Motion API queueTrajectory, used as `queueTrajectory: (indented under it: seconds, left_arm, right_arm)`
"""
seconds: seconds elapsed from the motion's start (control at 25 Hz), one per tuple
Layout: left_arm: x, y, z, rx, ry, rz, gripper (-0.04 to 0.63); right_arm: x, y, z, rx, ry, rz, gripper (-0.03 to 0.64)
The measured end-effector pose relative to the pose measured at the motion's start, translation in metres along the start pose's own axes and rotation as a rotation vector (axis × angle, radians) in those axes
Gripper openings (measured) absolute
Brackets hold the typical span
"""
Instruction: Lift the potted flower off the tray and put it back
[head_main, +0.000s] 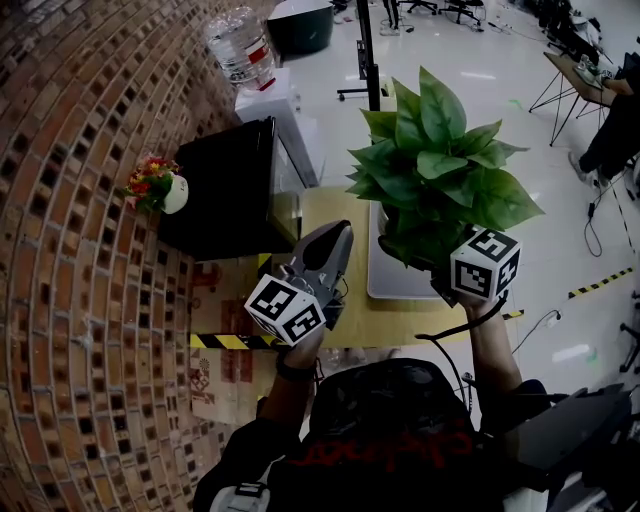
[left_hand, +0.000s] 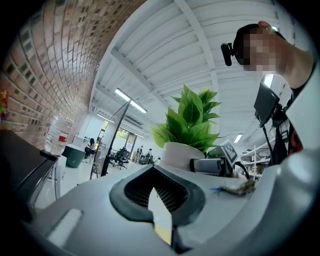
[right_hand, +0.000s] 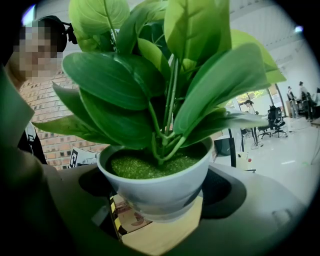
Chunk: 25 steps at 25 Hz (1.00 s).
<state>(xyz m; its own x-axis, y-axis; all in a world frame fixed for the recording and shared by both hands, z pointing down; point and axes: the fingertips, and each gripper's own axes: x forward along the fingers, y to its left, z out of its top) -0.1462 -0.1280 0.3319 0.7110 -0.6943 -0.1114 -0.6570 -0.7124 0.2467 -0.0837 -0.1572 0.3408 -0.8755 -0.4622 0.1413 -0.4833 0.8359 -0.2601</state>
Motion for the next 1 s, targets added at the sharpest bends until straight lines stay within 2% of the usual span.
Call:
queueTrajectory:
  seconds: [0.48, 0.72, 0.88, 1.0]
  left_arm:
    - [0.002, -0.001, -0.010, 0.051, 0.021, 0.005, 0.000]
    - [-0.004, 0.008, -0.010, 0.068, 0.043, 0.012, 0.000]
    - [-0.003, 0.006, -0.005, 0.098, 0.019, 0.063, 0.000]
    - [-0.002, 0.000, -0.007, 0.105, 0.039, 0.053, 0.000]
  right_arm:
    - [0.000, 0.000, -0.001, -0.043, -0.011, 0.004, 0.520]
    - [0.010, 0.001, -0.010, -0.032, -0.009, -0.004, 0.520]
    - [0.012, -0.004, -0.010, -0.055, 0.023, 0.023, 0.520]
    - [0.007, -0.006, -0.015, -0.054, 0.026, 0.014, 0.520]
